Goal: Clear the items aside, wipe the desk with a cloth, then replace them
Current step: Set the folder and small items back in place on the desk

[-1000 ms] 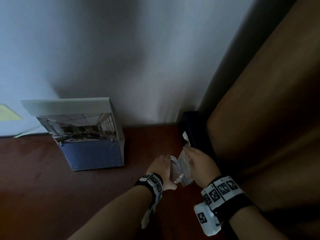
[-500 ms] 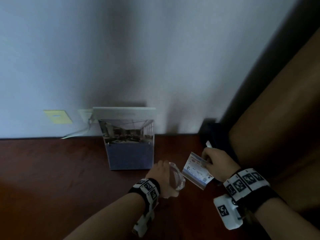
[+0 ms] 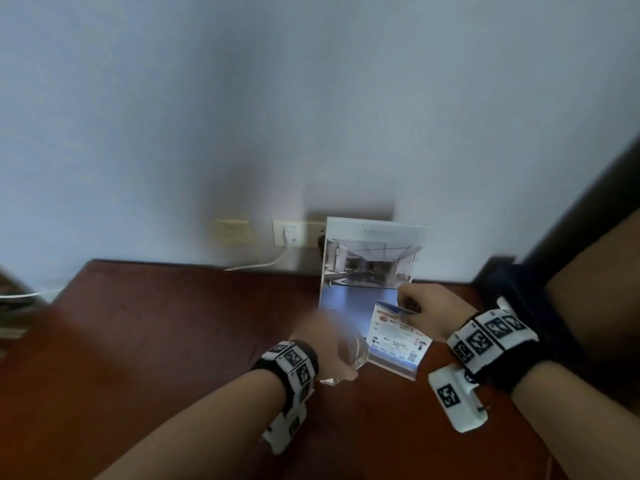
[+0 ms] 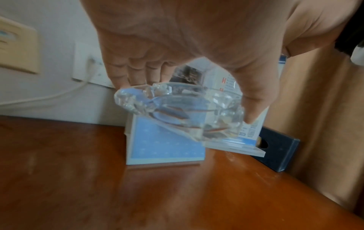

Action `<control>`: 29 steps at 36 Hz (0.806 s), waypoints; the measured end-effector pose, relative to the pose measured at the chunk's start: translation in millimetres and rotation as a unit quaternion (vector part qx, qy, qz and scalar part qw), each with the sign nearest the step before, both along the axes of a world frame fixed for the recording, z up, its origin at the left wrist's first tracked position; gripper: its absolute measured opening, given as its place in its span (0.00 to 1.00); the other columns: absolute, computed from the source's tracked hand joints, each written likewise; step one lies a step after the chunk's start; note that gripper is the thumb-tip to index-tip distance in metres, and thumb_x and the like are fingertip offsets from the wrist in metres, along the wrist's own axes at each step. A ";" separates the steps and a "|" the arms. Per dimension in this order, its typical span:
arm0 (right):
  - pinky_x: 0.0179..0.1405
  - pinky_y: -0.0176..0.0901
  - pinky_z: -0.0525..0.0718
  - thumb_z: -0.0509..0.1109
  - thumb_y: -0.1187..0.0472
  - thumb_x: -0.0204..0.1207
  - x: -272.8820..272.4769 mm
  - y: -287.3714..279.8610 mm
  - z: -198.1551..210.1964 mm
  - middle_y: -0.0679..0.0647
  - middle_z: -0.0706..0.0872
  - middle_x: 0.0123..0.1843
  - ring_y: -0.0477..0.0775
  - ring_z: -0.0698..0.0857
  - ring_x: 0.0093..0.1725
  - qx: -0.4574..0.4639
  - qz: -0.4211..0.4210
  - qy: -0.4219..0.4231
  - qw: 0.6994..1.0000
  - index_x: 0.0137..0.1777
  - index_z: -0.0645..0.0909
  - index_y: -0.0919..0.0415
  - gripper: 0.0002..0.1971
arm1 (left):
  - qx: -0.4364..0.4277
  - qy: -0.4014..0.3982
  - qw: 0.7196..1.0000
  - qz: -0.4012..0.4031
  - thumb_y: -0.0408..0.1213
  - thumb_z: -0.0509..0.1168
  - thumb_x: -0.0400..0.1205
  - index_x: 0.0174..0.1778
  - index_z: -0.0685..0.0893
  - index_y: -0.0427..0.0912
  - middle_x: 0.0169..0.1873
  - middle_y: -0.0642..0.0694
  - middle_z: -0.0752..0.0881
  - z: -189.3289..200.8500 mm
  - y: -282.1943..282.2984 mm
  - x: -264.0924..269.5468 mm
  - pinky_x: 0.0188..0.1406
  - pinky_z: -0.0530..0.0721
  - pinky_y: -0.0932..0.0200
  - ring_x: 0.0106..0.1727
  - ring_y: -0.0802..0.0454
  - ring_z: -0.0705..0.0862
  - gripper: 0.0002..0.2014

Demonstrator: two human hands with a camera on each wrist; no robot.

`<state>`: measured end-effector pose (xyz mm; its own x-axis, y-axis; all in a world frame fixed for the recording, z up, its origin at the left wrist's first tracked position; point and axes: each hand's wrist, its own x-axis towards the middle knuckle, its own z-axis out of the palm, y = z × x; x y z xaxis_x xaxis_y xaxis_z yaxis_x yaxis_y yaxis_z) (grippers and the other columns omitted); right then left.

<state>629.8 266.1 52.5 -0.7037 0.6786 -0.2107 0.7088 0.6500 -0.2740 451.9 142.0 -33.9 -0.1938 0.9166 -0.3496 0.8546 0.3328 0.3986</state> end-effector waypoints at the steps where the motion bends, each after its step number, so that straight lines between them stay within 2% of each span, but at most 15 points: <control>1: 0.38 0.40 0.74 0.71 0.59 0.74 -11.8 -5.5 1.3 0.46 0.80 0.39 0.51 0.79 0.40 0.002 0.011 0.000 1.000 0.40 0.75 0.53 0.07 | -0.005 0.007 1.000 0.004 0.61 0.78 0.62 0.78 0.64 0.45 0.70 0.46 0.70 1.6 -6.2 -11.2 0.70 0.78 0.47 0.71 0.46 0.72 0.51; 3: 0.41 0.41 0.75 0.70 0.60 0.75 -35.5 -15.5 4.3 0.46 0.81 0.40 0.51 0.79 0.42 0.006 0.025 -0.004 1.000 0.40 0.74 0.51 0.08 | -0.007 0.016 1.000 0.011 0.62 0.77 0.63 0.79 0.62 0.43 0.70 0.45 0.70 4.6 -17.1 -33.8 0.71 0.77 0.47 0.71 0.45 0.72 0.52; 5: 0.43 0.42 0.77 0.70 0.59 0.75 -58.5 -24.0 6.7 0.47 0.82 0.42 0.52 0.80 0.44 0.010 0.034 -0.013 0.999 0.37 0.72 0.48 0.10 | -0.014 0.020 0.999 0.022 0.62 0.76 0.64 0.83 0.56 0.42 0.72 0.43 0.69 5.9 -26.6 -56.1 0.72 0.75 0.47 0.73 0.42 0.71 0.57; 9: 0.40 0.39 0.72 0.69 0.60 0.76 -100.9 -40.6 8.3 0.46 0.82 0.42 0.50 0.80 0.43 0.031 0.055 -0.021 0.998 0.36 0.71 0.47 0.11 | -0.033 0.018 0.998 0.043 0.63 0.76 0.64 0.86 0.45 0.56 0.73 0.40 0.68 8.4 -40.3 -97.5 0.71 0.76 0.43 0.74 0.38 0.70 0.61; 13: 0.41 0.40 0.75 0.68 0.58 0.77 -138.1 -48.7 6.9 0.46 0.82 0.43 0.51 0.80 0.45 0.045 0.056 -0.018 0.997 0.37 0.71 0.47 0.10 | -0.045 0.027 0.997 0.060 0.63 0.75 0.64 0.84 0.48 0.63 0.72 0.38 0.68 11.8 -44.3 -131.3 0.69 0.78 0.39 0.73 0.36 0.71 0.56; 15: 0.35 0.39 0.72 0.67 0.58 0.77 -156.2 -50.2 5.7 0.46 0.81 0.41 0.50 0.80 0.42 0.048 0.057 -0.018 0.997 0.40 0.74 0.49 0.06 | -0.045 0.031 0.996 0.075 0.63 0.76 0.63 0.82 0.51 0.64 0.71 0.39 0.69 12.2 -44.8 -147.4 0.68 0.79 0.39 0.71 0.36 0.72 0.54; 18: 0.28 0.36 0.66 0.67 0.59 0.78 -181.0 -49.5 1.2 0.44 0.79 0.38 0.50 0.79 0.41 0.056 0.056 -0.023 0.997 0.39 0.72 0.49 0.07 | -0.045 0.037 0.994 0.094 0.61 0.75 0.63 0.78 0.57 0.62 0.68 0.40 0.69 11.6 -42.2 -168.6 0.65 0.80 0.40 0.69 0.37 0.73 0.49; 22: 0.32 0.37 0.70 0.67 0.57 0.78 -210.2 -43.3 -6.8 0.45 0.80 0.41 0.48 0.80 0.41 0.054 0.052 -0.027 0.997 0.41 0.73 0.49 0.07 | -0.045 0.046 0.991 0.118 0.61 0.74 0.65 0.77 0.59 0.58 0.67 0.39 0.69 4.4 -33.1 -193.9 0.63 0.80 0.41 0.68 0.37 0.71 0.46; 29: 0.41 0.38 0.77 0.68 0.59 0.78 -247.6 -26.3 -27.1 0.47 0.81 0.46 0.48 0.81 0.44 0.039 0.048 -0.040 0.997 0.43 0.74 0.48 0.06 | -0.049 0.059 0.984 0.162 0.63 0.73 0.68 0.80 0.56 0.55 0.68 0.35 0.69 -17.4 -9.3 -231.5 0.61 0.76 0.44 0.69 0.36 0.67 0.48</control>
